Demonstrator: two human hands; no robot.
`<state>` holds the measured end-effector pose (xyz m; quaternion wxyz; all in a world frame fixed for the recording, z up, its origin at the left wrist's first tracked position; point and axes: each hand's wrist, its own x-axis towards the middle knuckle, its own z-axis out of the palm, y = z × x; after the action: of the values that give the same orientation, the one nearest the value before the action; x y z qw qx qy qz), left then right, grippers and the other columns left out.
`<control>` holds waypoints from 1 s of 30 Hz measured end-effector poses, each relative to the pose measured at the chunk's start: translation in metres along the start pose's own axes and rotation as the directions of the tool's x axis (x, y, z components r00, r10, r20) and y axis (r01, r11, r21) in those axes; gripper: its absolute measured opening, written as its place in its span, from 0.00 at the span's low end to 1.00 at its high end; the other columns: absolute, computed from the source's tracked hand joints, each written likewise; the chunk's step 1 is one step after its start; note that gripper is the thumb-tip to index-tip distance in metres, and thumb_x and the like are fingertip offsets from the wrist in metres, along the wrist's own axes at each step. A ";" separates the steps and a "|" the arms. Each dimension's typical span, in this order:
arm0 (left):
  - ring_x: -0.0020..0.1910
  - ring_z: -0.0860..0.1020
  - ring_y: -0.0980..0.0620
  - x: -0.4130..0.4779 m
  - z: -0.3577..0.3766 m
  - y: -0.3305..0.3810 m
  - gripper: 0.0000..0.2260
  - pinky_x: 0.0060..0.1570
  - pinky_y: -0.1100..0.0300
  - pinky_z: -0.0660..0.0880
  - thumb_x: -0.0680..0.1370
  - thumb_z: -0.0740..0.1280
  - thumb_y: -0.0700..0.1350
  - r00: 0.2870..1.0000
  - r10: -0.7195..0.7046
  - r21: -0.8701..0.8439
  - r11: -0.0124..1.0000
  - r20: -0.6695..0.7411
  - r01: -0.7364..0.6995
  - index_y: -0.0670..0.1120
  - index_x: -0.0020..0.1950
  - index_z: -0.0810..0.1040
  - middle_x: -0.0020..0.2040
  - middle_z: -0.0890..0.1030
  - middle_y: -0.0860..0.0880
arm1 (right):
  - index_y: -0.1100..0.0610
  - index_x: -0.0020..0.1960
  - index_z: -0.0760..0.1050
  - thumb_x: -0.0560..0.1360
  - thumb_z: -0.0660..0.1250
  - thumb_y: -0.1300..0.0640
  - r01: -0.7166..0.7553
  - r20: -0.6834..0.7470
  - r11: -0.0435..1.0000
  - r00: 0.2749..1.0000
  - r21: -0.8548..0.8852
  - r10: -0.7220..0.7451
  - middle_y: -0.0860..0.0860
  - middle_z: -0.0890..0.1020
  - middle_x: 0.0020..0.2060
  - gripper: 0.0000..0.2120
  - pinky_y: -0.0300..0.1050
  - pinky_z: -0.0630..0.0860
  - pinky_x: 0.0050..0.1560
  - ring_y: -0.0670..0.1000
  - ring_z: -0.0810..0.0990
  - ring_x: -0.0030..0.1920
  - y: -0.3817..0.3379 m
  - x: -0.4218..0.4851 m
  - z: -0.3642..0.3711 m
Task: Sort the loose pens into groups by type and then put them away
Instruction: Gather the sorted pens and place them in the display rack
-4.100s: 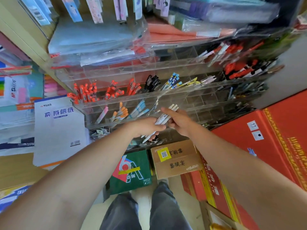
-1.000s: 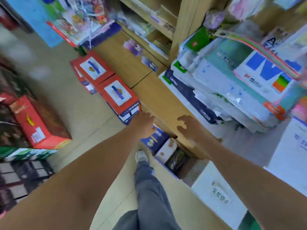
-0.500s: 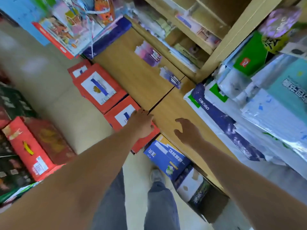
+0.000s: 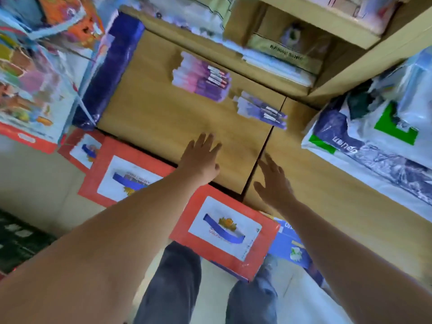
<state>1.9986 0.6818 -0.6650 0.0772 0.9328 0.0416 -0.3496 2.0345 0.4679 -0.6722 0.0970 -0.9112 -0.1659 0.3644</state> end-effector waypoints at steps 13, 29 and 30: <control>0.61 0.70 0.42 0.038 -0.013 0.000 0.18 0.54 0.51 0.69 0.77 0.61 0.47 0.965 0.038 0.002 0.999 -0.261 -0.039 0.43 0.66 0.69 0.66 0.68 0.40 | 0.57 0.69 0.68 0.73 0.66 0.61 -0.011 -0.455 0.999 0.890 0.034 0.025 0.56 0.69 0.68 0.24 0.54 0.69 0.59 0.60 0.69 0.63 -0.019 0.075 -0.057; 0.59 0.70 0.42 0.043 -0.005 -0.002 0.20 0.52 0.51 0.72 0.73 0.64 0.43 0.947 0.011 -0.095 0.995 -0.321 -0.044 0.45 0.65 0.71 0.63 0.70 0.42 | 0.62 0.63 0.65 0.72 0.70 0.55 -0.123 -0.238 0.961 0.969 -0.248 0.062 0.59 0.72 0.58 0.25 0.51 0.70 0.58 0.59 0.73 0.58 -0.031 0.104 -0.047; 0.60 0.69 0.43 0.042 -0.005 -0.002 0.20 0.53 0.51 0.72 0.74 0.64 0.43 0.948 0.007 -0.098 0.994 -0.317 -0.040 0.45 0.66 0.70 0.63 0.69 0.42 | 0.62 0.63 0.64 0.73 0.69 0.56 -0.122 -0.224 0.959 0.972 -0.257 0.064 0.59 0.73 0.57 0.23 0.50 0.71 0.57 0.58 0.75 0.56 -0.032 0.102 -0.045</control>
<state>2.0327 0.6852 -0.6892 0.1218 0.9720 0.0601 -0.1919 2.1281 0.5332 -0.6948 -0.0275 -0.9566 -0.1592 0.2426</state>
